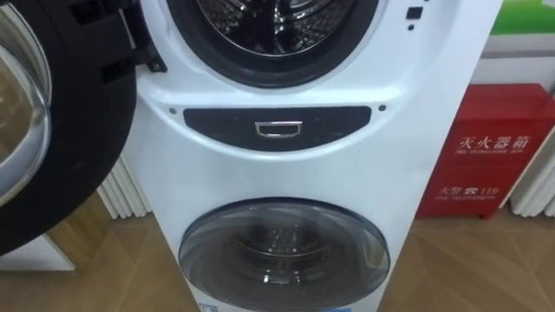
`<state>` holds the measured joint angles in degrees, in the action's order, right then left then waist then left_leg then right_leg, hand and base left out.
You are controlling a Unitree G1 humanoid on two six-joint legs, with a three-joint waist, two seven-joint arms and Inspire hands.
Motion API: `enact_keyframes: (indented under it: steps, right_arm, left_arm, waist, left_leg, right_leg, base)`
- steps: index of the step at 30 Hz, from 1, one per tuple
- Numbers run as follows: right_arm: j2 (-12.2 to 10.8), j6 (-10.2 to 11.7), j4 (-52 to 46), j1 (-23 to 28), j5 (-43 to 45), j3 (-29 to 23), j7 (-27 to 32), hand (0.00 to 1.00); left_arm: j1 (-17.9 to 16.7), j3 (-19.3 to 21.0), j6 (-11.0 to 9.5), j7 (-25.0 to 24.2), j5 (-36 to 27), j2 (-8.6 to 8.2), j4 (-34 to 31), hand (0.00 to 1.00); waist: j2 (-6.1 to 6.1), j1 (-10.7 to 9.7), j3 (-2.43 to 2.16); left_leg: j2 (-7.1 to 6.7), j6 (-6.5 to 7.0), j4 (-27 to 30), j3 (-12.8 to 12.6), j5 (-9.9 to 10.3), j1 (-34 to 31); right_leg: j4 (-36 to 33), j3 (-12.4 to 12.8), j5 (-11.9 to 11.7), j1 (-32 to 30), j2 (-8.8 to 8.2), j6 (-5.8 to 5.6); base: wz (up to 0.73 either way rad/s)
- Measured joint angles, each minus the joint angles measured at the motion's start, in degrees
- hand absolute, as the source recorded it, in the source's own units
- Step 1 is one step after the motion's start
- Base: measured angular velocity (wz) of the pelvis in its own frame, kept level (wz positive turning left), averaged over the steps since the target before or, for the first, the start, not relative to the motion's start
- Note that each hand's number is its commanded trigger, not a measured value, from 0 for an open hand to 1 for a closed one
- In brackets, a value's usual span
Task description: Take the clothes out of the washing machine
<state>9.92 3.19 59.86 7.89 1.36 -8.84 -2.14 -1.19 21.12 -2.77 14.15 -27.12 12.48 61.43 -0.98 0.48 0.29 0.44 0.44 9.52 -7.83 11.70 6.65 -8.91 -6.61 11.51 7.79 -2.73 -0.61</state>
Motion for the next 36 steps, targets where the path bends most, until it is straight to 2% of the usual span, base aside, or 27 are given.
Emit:
enact_keyframes:
  steps: [1,2,4,5,7,10,11,12,13,14,17,18,20,22,23,25,26,28,29,30,32,34,36]
  right_arm:
    - [0.08,-0.03,-0.33,0.29,1.13,-1.20,-0.35,0.00]
    - [0.14,-0.03,-0.69,0.54,1.04,-1.62,-0.50,0.00]
    - [0.60,-0.04,-2.45,1.93,0.98,-1.56,-0.54,0.00]
    - [0.73,-0.07,-2.44,1.98,1.18,-1.56,-0.54,0.00]
    - [1.35,-0.02,-2.49,1.92,2.95,-1.61,-0.54,0.00]
    - [1.81,-0.02,-2.51,1.96,4.50,-1.60,-0.54,0.00]
    - [1.98,-0.02,-2.54,2.05,4.74,-1.61,-0.51,0.00]
    - [2.06,-0.04,-3.28,2.65,4.67,-1.59,-0.52,0.00]
    - [2.04,0.07,-5.06,3.71,4.67,-1.57,-0.55,0.00]
    - [2.04,0.20,-5.32,3.97,4.77,-1.61,-0.54,0.00]
    - [1.85,0.43,-5.54,4.58,6.19,-3.78,-0.56,0.00]
    - [1.76,0.43,-6.11,5.14,6.19,-4.66,-0.53,0.00]
    - [1.27,0.41,-6.87,5.51,6.44,-6.10,-0.55,0.00]
    - [1.05,0.44,-8.38,6.32,7.56,-7.04,-0.52,0.00]
    - [1.00,0.45,-8.48,6.47,7.85,-7.57,-0.53,0.00]
    - [0.77,0.40,-9.71,7.61,10.52,-10.47,-0.52,0.00]
    - [0.72,0.40,-9.90,8.04,11.15,-10.98,-0.42,0.00]
    - [-0.13,0.37,-10.65,9.84,11.99,-12.42,-0.18,0.00]
    - [-0.51,0.24,-10.65,10.07,12.13,-12.76,-0.09,0.00]
    - [-0.90,-0.23,-10.47,10.08,12.66,-12.76,-0.01,0.00]
    - [-1.09,-0.22,-8.53,9.28,13.58,-13.17,0.00,0.00]
    - [-1.20,-0.37,-6.76,8.96,13.85,-13.25,0.05,0.00]
    - [-1.40,-1.02,-6.19,8.96,13.20,-13.02,0.04,0.00]
  left_arm:
    - [1.14,0.96,0.05,0.27,-2.97,1.24,-1.48,0.00]
    - [1.65,1.09,0.05,0.29,-4.36,1.96,-2.27,0.00]
    - [4.33,1.12,0.02,0.85,-7.87,5.20,-5.15,0.00]
    - [5.49,1.11,-0.01,0.95,-8.93,6.05,-5.30,0.00]
    - [8.24,1.15,-0.08,1.28,-11.56,9.03,-9.02,0.00]
    - [10.35,1.12,-0.67,1.28,-12.21,11.16,-12.18,0.00]
    - [10.55,1.15,-0.68,1.41,-12.92,11.78,-14.33,0.00]
    - [10.60,1.15,-0.22,1.86,-13.20,12.67,-15.29,0.00]
    - [10.53,1.15,0.67,1.97,-13.57,13.24,-15.46,0.00]
    - [10.55,1.22,0.96,2.11,-13.72,13.29,-15.95,0.00]
    - [10.57,1.27,4.72,4.25,-13.30,13.44,-21.41,0.00]
    - [10.58,1.24,6.98,5.35,-13.28,13.69,-23.95,0.00]
    - [10.64,1.18,8.02,6.17,-13.37,14.17,-25.70,0.00]
    - [10.67,0.99,10.54,9.10,-13.08,14.24,-30.59,0.00]
    - [10.67,0.91,11.74,9.80,-12.54,14.27,-31.77,0.00]
    - [10.67,-0.17,17.87,12.58,-8.60,14.56,-38.11,0.00]
    - [10.67,-0.99,18.99,13.36,-8.05,14.88,-39.36,0.00]
    - [10.67,-4.49,21.16,15.91,-8.00,17.69,-44.14,0.00]
    - [10.67,-5.46,21.65,16.47,-7.93,18.51,-45.34,0.00]
    - [10.67,-6.33,22.41,16.94,-5.45,19.40,-47.59,0.00]
    - [10.67,-6.62,23.45,17.04,-0.82,19.92,-50.52,0.00]
    - [10.67,-7.93,26.80,16.92,1.92,22.73,-55.70,0.00]
    - [10.66,-7.97,27.81,16.92,4.22,23.74,-58.54,0.00]
  waist:
    - [-0.67,-0.01,-0.04]
    - [-0.71,-0.09,-0.08]
    - [-0.86,-0.32,-0.16]
    - [-0.95,-0.24,-0.15]
    - [-1.57,-0.04,-0.36]
    - [-2.38,-0.13,-0.63]
    - [-2.87,-0.17,-0.90]
    - [-3.41,-0.09,-0.93]
    - [-3.75,0.07,-0.74]
    - [-3.77,0.13,-0.71]
    - [-3.30,1.44,-0.92]
    - [-2.97,2.02,-0.90]
    - [-2.26,2.33,-0.85]
    - [-1.34,3.36,-0.47]
    - [-1.24,3.71,-0.46]
    - [-1.00,6.55,-0.38]
    - [-0.96,7.32,-0.36]
    - [-0.45,9.12,-0.14]
    - [-0.24,9.41,-0.09]
    - [0.10,9.54,0.15]
    - [0.27,9.65,0.24]
    - [0.22,10.93,0.35]
    - [0.17,10.91,0.42]
  left_leg:
    - [-0.01,0.00,0.09,0.04,0.00,-0.06]
    - [-0.04,0.01,0.08,0.07,0.01,-0.02]
    - [-0.08,0.03,0.08,0.20,0.01,-0.13]
    - [-0.07,0.04,0.09,0.19,0.01,-0.22]
    - [-0.08,0.07,0.17,0.20,0.00,-0.96]
    - [-0.14,0.19,0.16,0.16,-0.08,-1.04]
    - [-0.16,0.20,0.16,0.17,-0.08,-1.02]
    - [-0.18,0.23,0.17,0.19,-0.10,-0.99]
    - [-0.17,0.23,0.17,0.30,-0.11,-1.05]
    - [-0.17,0.23,0.17,0.38,-0.11,-1.18]
    - [-0.15,0.22,0.26,0.73,-0.11,-2.36]
    - [-0.16,0.22,0.25,0.99,-0.11,-2.52]
    - [-0.17,0.22,0.26,2.27,-0.11,-2.42]
    - [-0.09,0.22,0.17,3.32,-0.11,-2.45]
    - [-0.05,0.22,0.13,3.37,-0.11,-2.45]
    - [0.00,0.22,0.13,3.42,-0.11,-2.44]
    - [0.01,0.22,0.13,3.51,-0.11,-2.43]
    - [-0.09,0.22,0.15,5.27,-0.11,-2.48]
    - [-0.12,0.22,0.15,5.63,-0.11,-2.50]
    - [-0.13,0.22,0.18,6.69,-0.11,-2.47]
    - [0.06,0.23,0.31,7.68,-0.11,-2.57]
    - [0.20,0.23,1.02,8.45,-0.11,-3.40]
    - [0.06,0.23,1.39,10.07,-0.11,-4.10]
  right_leg:
    - [-0.02,0.10,-0.07,0.00,0.02,-0.08]
    - [-0.04,-0.07,-0.12,0.06,0.02,-0.13]
    - [-0.50,-0.27,-0.19,-0.19,-0.03,-0.20]
    - [-0.90,-0.12,-0.19,-0.53,-0.03,-0.20]
    - [-0.86,-0.05,-0.40,-1.04,-0.02,-0.20]
    - [-0.90,-0.01,-0.50,-1.46,-0.06,-0.26]
    - [-0.86,0.07,-0.55,-1.28,-0.07,-0.27]
    - [-0.86,0.26,-0.55,-1.23,-0.07,-0.27]
    - [-0.75,0.26,-0.55,-1.27,-0.05,-0.27]
    - [-0.70,0.17,-0.55,-1.44,-0.05,-0.27]
    - [-0.71,0.15,-0.55,-2.75,0.00,-0.27]
    - [-0.68,0.30,-0.56,-2.82,-0.01,-0.26]
    - [-0.70,0.32,-0.57,-2.70,0.09,-0.26]
    - [-0.30,-0.01,-0.97,-2.27,0.25,-0.16]
    - [0.07,0.00,-1.21,-1.89,0.31,-0.11]
    - [0.34,0.34,-1.64,-1.89,0.37,-0.06]
    - [0.36,0.31,-1.78,-1.90,0.37,-0.11]
    - [0.30,-0.03,-2.01,-1.64,0.30,-0.02]
    - [0.30,-0.01,-2.03,-1.43,0.30,-0.01]
    - [0.26,-0.08,-2.07,-0.85,0.26,0.03]
    - [0.11,-0.25,-2.30,-0.44,0.04,0.12]
    - [0.16,-0.54,-3.07,-0.76,0.06,0.25]
    - [0.56,-0.66,-3.27,-0.87,0.09,0.14]
  base:
    - [-0.04]
    - [0.00]
    - [0.00]
    - [-0.05]
    - [-0.06]
    - [-0.03]
    - [-0.07]
    - [-0.07]
    - [0.00]
    - [0.04]
    - [0.05]
    - [0.09]
    - [0.08]
    - [0.08]
    - [0.08]
    - [-0.03]
    - [0.08]
    - [0.39]
    - [0.59]
    - [0.57]
    - [0.50]
    - [0.35]
    - [0.38]
